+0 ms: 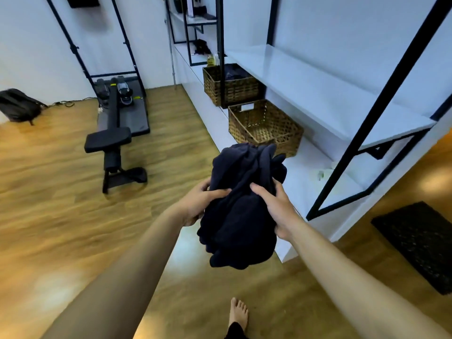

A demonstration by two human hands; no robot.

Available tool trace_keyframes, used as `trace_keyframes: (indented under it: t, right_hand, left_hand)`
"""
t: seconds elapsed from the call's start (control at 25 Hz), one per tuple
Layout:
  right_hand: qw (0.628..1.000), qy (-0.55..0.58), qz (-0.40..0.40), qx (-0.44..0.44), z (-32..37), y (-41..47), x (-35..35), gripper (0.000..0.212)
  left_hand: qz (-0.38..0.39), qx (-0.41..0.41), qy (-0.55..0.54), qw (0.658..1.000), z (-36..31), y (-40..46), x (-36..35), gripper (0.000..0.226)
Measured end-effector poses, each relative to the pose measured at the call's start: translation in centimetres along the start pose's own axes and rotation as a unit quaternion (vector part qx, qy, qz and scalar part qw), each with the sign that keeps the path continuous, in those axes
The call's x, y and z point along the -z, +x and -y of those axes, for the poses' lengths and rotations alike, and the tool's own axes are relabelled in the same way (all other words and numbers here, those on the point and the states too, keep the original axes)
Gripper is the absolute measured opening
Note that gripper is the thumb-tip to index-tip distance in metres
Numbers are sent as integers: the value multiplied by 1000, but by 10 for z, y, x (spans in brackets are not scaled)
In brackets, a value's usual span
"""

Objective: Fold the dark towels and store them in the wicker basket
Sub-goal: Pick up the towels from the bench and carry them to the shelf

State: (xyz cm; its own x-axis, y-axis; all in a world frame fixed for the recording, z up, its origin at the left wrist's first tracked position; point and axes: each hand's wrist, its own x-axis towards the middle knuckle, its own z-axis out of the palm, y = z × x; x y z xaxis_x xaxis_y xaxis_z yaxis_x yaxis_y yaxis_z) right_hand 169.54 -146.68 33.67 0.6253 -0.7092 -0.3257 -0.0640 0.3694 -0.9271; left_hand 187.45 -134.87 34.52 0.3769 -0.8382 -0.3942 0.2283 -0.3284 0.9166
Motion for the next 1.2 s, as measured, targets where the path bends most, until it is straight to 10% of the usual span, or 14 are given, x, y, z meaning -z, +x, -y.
trace_keyframes:
  t: [0.28, 0.52, 0.84, 1.2]
  right_hand:
    - [994, -15, -36, 105, 149, 137, 26, 71]
    - [951, -20, -235, 201, 276, 234, 83, 80]
    - [900, -31, -378, 216, 327, 252, 131, 67]
    - [838, -236, -486, -76, 284, 293, 236, 52]
  left_hand:
    - [60, -91, 17, 994, -164, 161, -10, 38]
    - [205, -147, 62, 966, -308, 325, -75, 37]
    - [363, -144, 110, 914, -363, 412, -149, 41]
    - [401, -193, 483, 754, -333, 491, -256, 41]
